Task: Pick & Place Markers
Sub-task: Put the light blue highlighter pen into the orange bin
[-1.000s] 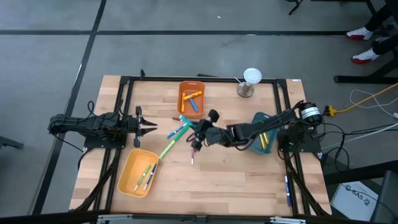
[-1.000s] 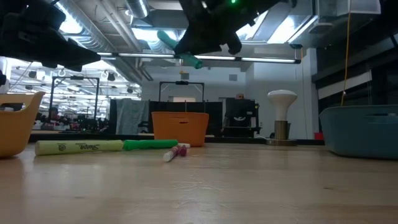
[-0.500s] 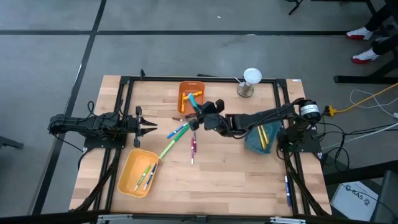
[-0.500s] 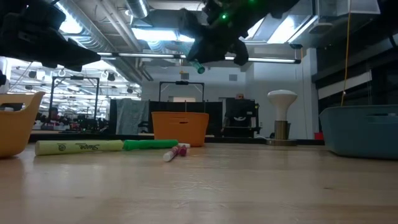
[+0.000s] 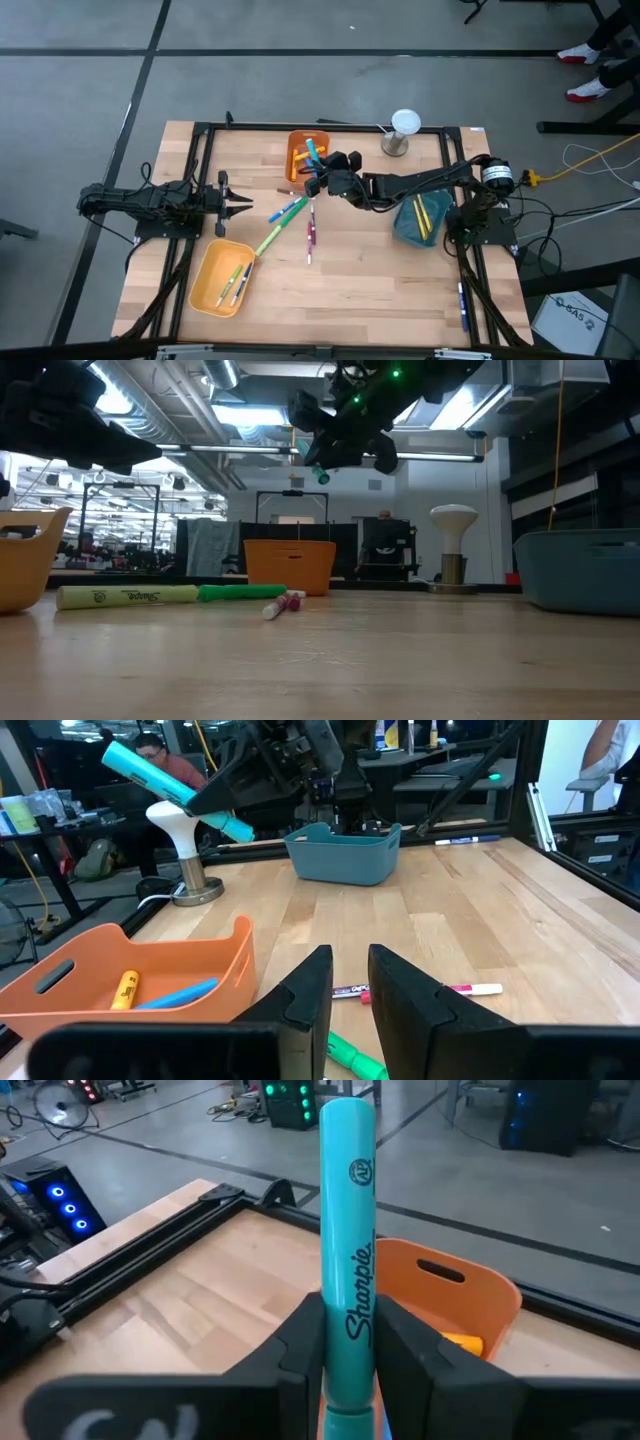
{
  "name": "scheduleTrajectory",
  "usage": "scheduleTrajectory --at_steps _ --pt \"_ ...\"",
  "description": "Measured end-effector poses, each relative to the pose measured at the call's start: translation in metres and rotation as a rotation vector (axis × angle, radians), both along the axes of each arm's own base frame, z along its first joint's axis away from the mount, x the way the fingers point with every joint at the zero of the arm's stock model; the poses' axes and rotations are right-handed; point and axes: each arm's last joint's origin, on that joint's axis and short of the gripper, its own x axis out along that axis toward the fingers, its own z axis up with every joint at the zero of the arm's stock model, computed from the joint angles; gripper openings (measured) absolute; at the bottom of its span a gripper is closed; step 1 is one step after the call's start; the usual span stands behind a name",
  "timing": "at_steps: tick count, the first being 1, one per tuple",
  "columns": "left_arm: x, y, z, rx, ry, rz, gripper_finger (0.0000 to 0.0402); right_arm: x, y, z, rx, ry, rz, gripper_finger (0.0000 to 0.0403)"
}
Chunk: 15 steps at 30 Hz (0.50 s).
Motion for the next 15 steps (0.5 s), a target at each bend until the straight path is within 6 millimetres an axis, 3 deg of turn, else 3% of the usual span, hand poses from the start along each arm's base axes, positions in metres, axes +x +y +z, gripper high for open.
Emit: scheduleTrajectory --at_steps 6,15 --pt "0.0 0.0 0.0 0.0 0.0 0.0 0.0068 0.0 -0.021 -0.003 0.024 -0.008 -0.021 0.0071" --pt "0.0 0.0 0.0 0.0 0.0 0.0 0.0065 0.011 -0.06 -0.025 0.076 -0.044 0.007 0.0071"
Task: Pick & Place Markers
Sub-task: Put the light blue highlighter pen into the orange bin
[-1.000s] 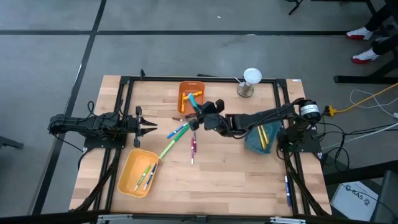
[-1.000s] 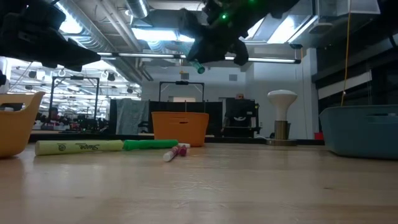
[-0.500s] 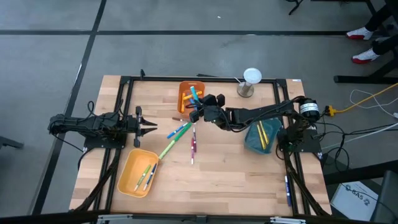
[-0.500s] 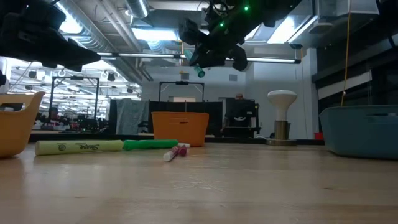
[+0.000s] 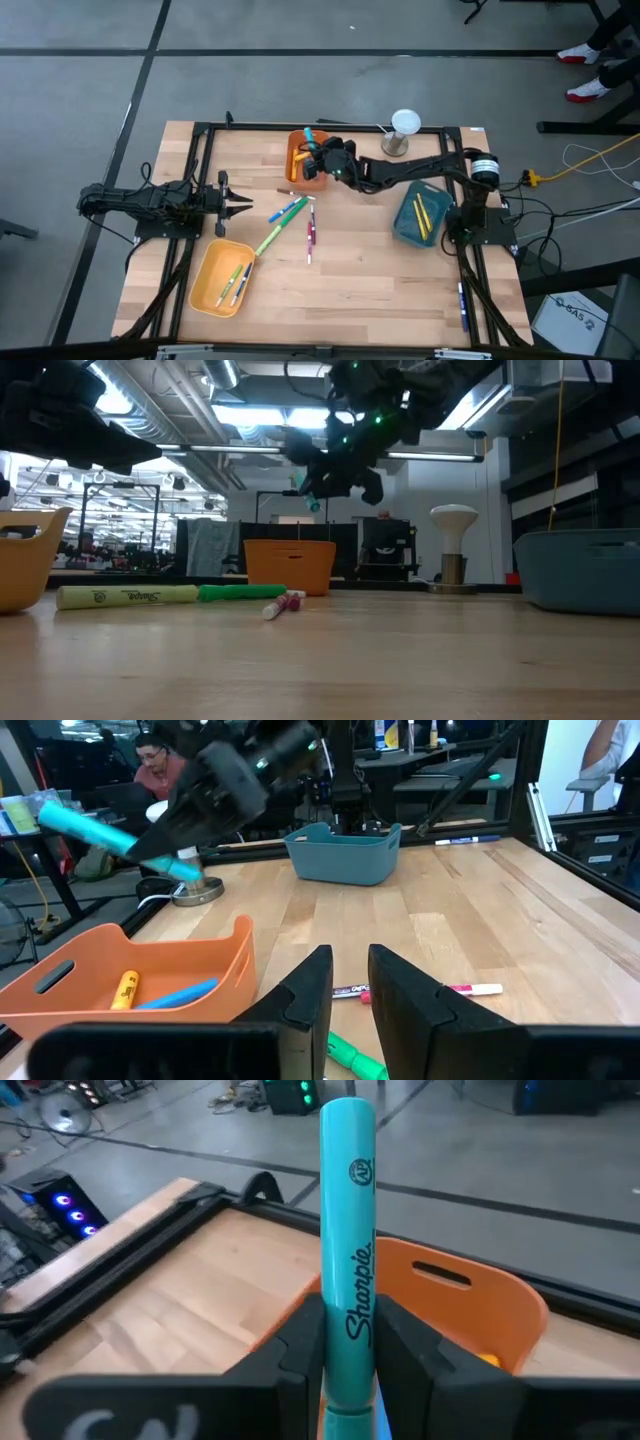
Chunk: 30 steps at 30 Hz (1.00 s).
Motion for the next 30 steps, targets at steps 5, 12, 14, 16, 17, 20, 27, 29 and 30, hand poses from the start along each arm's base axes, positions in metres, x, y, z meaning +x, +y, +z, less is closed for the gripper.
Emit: scheduleTrajectory --at_steps 5,12,14,16,17,20,27,29,30 --pt "0.0 0.0 0.0 0.0 0.0 0.0 0.0068 0.002 -0.013 -0.01 0.036 0.0 0.012 0.0071" --pt "0.0 0.0 0.0 0.0 0.0 0.0 0.0063 0.003 -0.014 -0.013 0.017 0.019 0.028 0.0072" --pt "0.0 0.0 0.0 0.0 0.0 0.0 0.0063 0.003 -0.014 -0.012 0.008 0.022 0.031 0.0072" --pt "0.0 0.0 0.0 0.0 0.0 0.0 0.0064 0.003 -0.014 -0.012 0.007 0.022 0.031 0.0072" --pt "0.0 0.0 0.0 0.0 0.0 0.0 0.0065 0.003 -0.014 -0.012 0.007 0.023 0.032 0.0072" --pt "0.0 0.0 0.0 0.0 0.0 0.0 0.0068 0.003 -0.014 -0.012 0.007 0.023 0.032 0.0072" --pt "0.0 0.0 0.0 0.0 0.0 0.0 0.0064 0.003 -0.014 -0.012 0.008 0.022 0.031 0.0072" --pt "0.0 0.0 0.0 0.0 0.0 0.0 0.0063 0.003 -0.014 -0.012 0.009 0.021 0.031 0.0072" --pt "0.0 0.0 0.0 0.0 0.0 0.0 0.0064 0.003 -0.014 -0.013 0.01 0.022 0.031 0.0072"
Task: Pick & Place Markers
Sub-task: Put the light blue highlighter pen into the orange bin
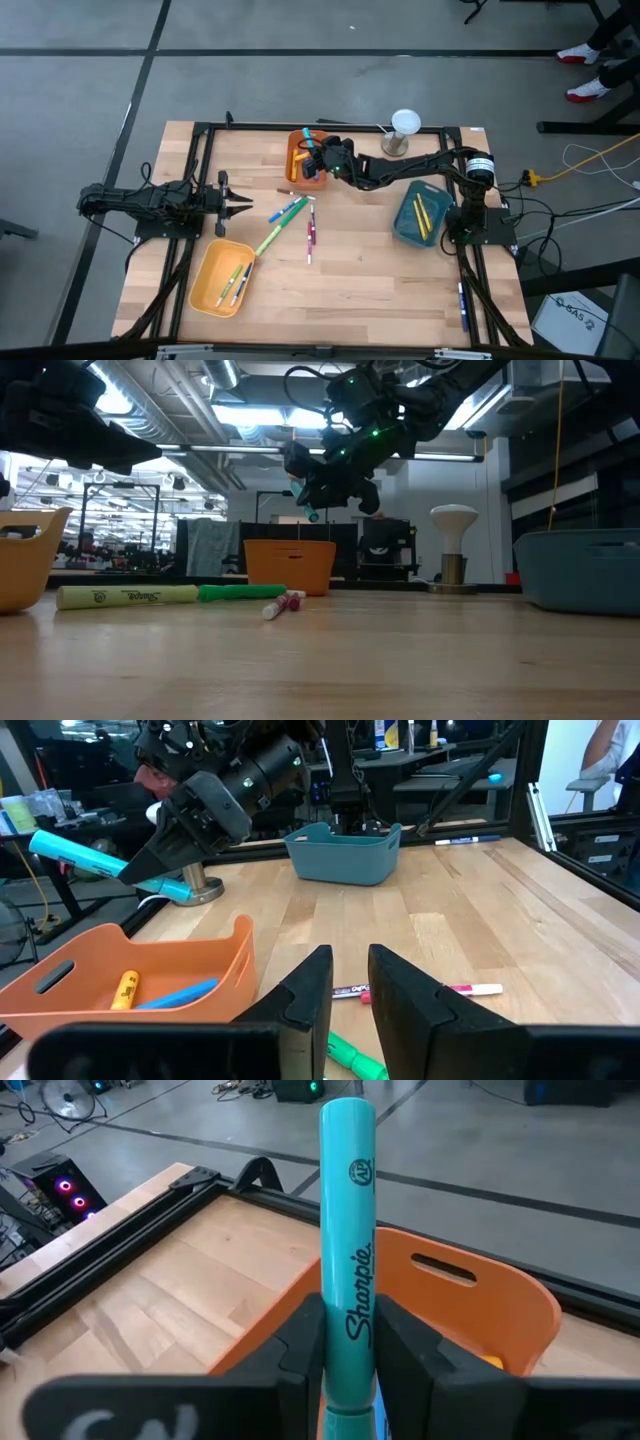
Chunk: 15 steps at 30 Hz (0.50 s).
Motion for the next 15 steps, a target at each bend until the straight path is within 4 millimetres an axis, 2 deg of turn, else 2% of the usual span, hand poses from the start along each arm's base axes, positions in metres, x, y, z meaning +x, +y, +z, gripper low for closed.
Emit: scheduleTrajectory --at_steps 15 --pt "0.0 0.0 0.0 0.0 0.0 0.0 0.0063 -0.002 0.0009 -0.0059 0.019 0.066 0.018 0.0072"
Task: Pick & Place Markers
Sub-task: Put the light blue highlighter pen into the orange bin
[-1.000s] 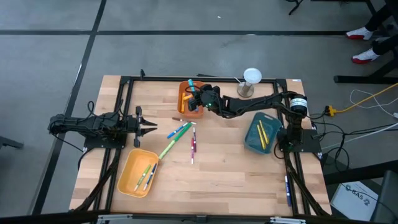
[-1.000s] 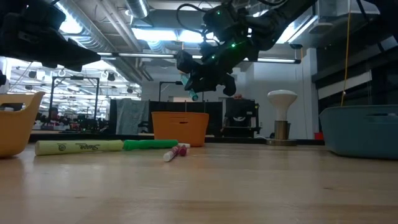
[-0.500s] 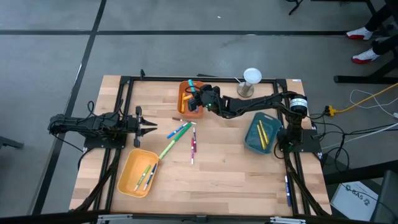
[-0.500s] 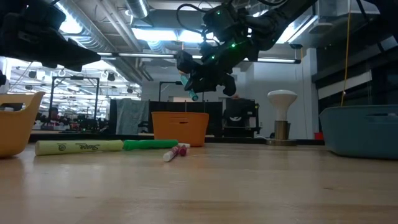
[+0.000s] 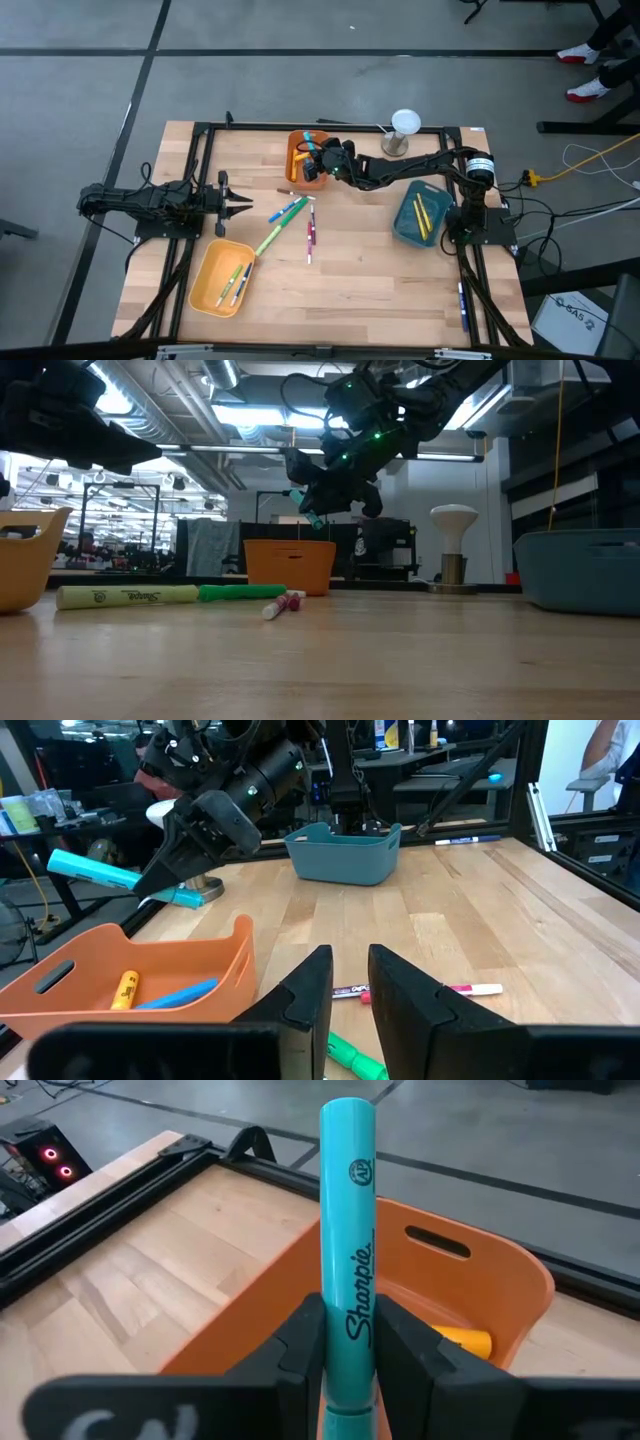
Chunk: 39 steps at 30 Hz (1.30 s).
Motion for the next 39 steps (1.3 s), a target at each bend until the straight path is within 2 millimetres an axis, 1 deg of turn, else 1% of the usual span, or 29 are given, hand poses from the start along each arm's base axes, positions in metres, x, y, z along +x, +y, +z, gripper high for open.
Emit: scheduleTrajectory --at_steps 10,17,19,26,29,35,39 --pt "0.0 0.0 0.0 0.0 0.0 0.0 0.0068 0.003 -0.001 0.007 -0.004 -0.093 -0.002 0.0072" --pt "0.0 0.0 0.0 0.0 0.0 0.0 0.0063 0.003 -0.004 0.007 0.015 -0.099 0.023 0.0072" --pt "0.0 0.0 0.0 0.0 0.0 0.0 0.0064 0.003 -0.005 0.008 0.016 -0.07 0.027 0.0072" --pt "0.0 0.0 0.0 0.0 0.0 0.0 0.0068 0.01 -0.008 0.032 0.005 0.045 0.035 0.0072" --pt "0.0 0.0 0.0 0.0 0.0 0.0 0.0067 0.011 -0.008 0.038 0.013 0.08 0.033 0.0072" --pt "0.0 0.0 0.0 0.0 0.0 0.0 0.0063 0.006 -0.007 0.031 0.071 0.137 0.011 0.0072" --pt "0.0 0.0 0.0 0.0 0.0 0.001 0.0065 0.01 -0.008 0.018 0.1 0.158 0.002 0.0072"
